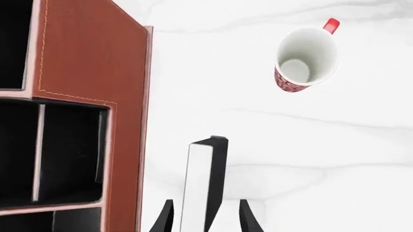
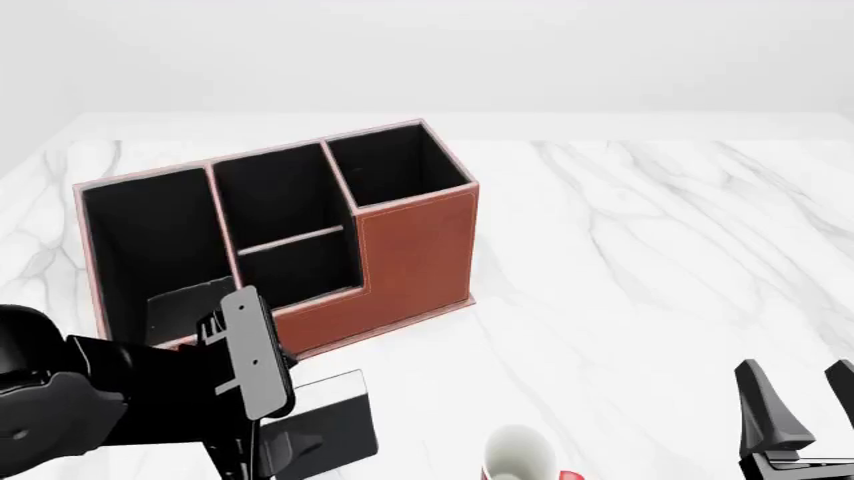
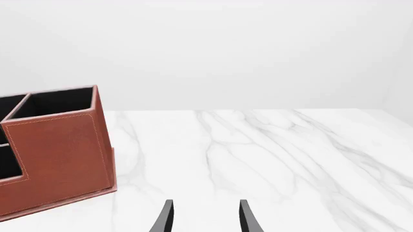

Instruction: Pick up the book and place it in the front compartment of the caddy.

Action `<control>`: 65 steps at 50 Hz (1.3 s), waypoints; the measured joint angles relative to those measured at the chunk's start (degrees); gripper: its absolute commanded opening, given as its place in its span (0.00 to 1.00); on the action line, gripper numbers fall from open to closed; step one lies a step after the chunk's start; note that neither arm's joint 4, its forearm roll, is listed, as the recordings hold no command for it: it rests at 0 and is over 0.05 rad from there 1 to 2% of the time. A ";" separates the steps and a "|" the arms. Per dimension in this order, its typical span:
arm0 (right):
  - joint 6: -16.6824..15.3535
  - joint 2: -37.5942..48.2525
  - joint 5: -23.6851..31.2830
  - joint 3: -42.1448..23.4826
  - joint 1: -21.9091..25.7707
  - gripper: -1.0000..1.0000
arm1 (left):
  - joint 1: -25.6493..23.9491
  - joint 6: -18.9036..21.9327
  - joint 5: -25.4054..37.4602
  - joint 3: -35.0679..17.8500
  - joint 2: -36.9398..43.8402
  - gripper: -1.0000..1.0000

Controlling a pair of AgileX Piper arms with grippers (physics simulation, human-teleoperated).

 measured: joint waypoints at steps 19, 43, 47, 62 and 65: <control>0.00 0.00 0.00 0.00 0.00 1.00 | 0.63 0.00 -2.39 1.69 1.01 1.00; 0.00 0.00 0.00 0.00 0.00 1.00 | 1.08 -0.37 -4.93 3.21 2.23 1.00; 0.00 0.00 0.00 0.00 0.00 1.00 | 1.05 -0.52 -5.32 3.49 2.40 1.00; 0.00 0.00 0.00 0.00 0.00 1.00 | 1.09 -1.07 -7.02 4.68 3.11 1.00; 0.00 0.00 0.00 0.00 0.00 1.00 | 1.10 -1.19 -7.31 4.86 3.25 1.00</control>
